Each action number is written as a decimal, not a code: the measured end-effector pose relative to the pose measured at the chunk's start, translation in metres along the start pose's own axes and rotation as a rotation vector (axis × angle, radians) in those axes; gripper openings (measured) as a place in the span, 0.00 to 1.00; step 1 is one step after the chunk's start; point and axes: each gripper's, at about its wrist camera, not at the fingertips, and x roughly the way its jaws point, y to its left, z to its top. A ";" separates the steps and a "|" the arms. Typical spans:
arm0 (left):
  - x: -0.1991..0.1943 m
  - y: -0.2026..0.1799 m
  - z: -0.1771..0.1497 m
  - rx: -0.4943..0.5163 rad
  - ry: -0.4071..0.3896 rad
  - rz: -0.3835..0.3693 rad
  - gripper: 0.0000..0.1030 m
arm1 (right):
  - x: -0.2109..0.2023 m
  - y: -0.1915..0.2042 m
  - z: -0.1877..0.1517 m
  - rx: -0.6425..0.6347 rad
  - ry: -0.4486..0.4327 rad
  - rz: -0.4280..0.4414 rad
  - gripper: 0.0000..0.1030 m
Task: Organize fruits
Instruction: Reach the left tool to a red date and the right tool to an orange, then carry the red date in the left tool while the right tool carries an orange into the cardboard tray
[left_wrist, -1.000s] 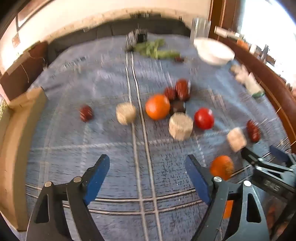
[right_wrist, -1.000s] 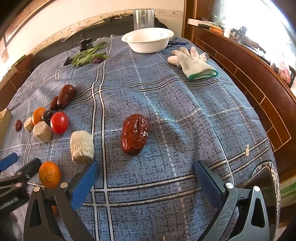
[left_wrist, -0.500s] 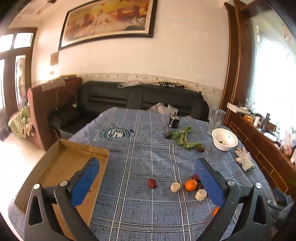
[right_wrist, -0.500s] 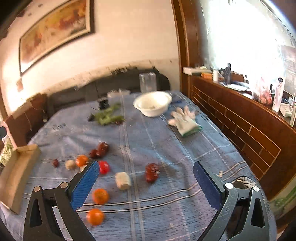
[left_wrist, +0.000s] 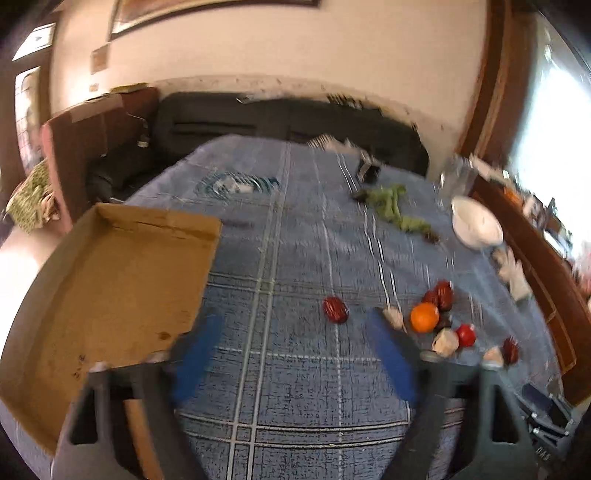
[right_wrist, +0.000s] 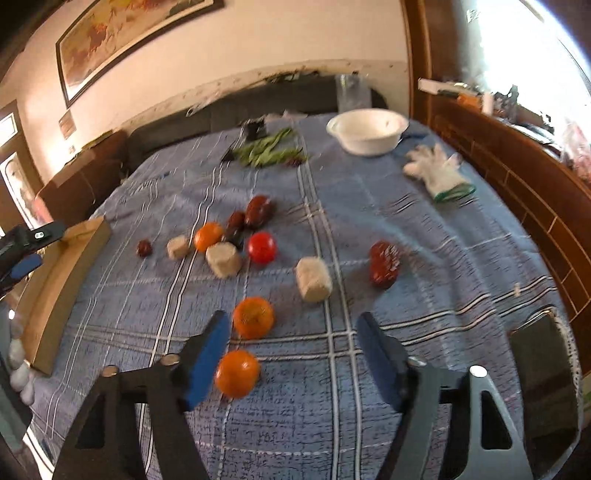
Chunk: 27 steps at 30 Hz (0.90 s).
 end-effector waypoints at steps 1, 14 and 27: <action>0.007 -0.002 0.000 0.009 0.023 -0.014 0.61 | 0.002 0.000 -0.001 -0.002 0.008 0.006 0.66; 0.099 -0.021 0.017 0.010 0.223 -0.052 0.59 | 0.012 -0.012 -0.010 0.046 0.098 0.167 0.66; 0.110 -0.040 0.005 0.139 0.220 -0.027 0.21 | 0.025 0.025 -0.020 -0.120 0.160 0.161 0.33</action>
